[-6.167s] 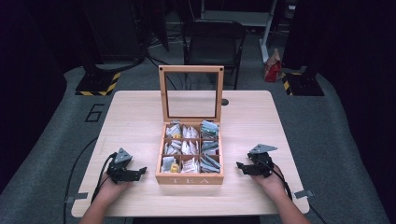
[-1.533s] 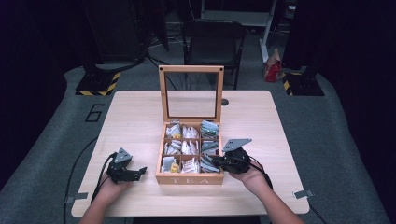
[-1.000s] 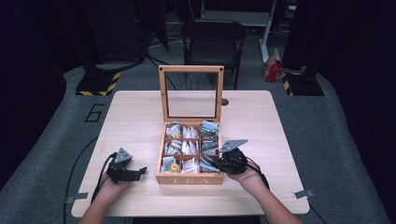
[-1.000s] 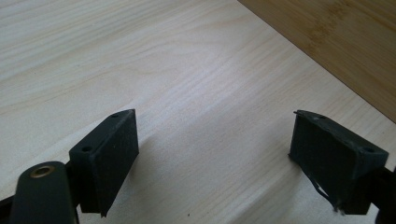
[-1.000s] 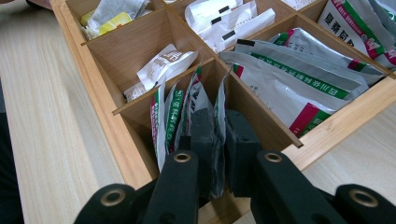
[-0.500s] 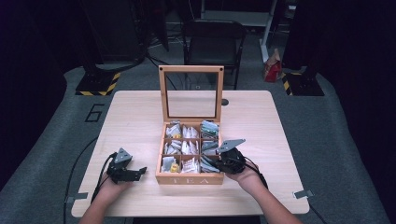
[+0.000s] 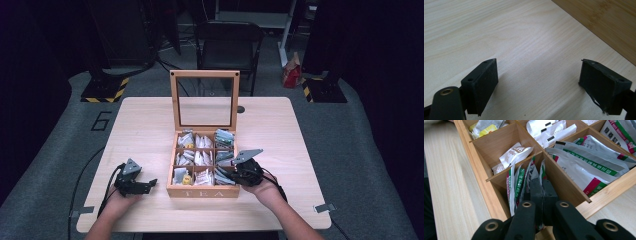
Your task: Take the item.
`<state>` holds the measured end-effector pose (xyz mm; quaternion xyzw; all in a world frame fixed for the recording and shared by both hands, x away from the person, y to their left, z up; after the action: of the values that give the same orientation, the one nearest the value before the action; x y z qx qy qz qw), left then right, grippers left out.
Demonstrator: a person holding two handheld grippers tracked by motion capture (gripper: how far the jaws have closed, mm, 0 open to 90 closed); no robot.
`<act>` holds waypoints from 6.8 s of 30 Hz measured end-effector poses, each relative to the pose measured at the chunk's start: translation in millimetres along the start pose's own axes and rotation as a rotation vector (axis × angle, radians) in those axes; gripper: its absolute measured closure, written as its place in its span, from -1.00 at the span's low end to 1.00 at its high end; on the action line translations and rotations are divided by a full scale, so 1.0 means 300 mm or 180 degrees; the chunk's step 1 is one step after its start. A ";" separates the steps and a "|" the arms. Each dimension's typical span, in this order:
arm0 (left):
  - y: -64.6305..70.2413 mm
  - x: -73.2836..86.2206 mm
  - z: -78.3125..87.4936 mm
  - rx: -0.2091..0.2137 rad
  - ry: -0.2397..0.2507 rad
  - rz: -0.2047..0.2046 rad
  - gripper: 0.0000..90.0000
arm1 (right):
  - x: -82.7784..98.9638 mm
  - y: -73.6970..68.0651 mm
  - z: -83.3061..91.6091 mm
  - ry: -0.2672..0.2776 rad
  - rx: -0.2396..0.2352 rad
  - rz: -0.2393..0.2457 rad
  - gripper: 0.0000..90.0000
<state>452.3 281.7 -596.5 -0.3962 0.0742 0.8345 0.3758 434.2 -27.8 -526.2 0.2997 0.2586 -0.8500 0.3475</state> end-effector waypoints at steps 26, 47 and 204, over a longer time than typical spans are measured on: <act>0.003 -0.001 -0.001 0.0009 0.0009 0.0042 -0.67 | -0.166 -0.065 0.182 0.0312 -0.0194 0.0096 0.99; 0.002 0.000 0.000 0.0000 0.0002 0.0025 -0.67 | -0.186 -0.026 0.217 0.0388 -0.0132 0.0082 0.99; 0.003 0.000 -0.001 -0.0003 0.0011 0.0040 -0.66 | 0.179 0.435 0.175 0.0188 0.1042 -0.0525 0.95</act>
<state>451.9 280.9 -596.7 -0.3973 0.0769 0.8362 0.3703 483.0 -166.7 -557.4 0.3550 0.1506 -0.8972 0.2155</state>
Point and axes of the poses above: each handheld gripper's, and its own axes: z roughly backward along the jaws, x roughly out of its underside, y roughly to its right, the point moved 10 cm from there along -z, roughly forward along the jaws, and after that the axes turned 12 degrees about -z, right-handed, at the moved point
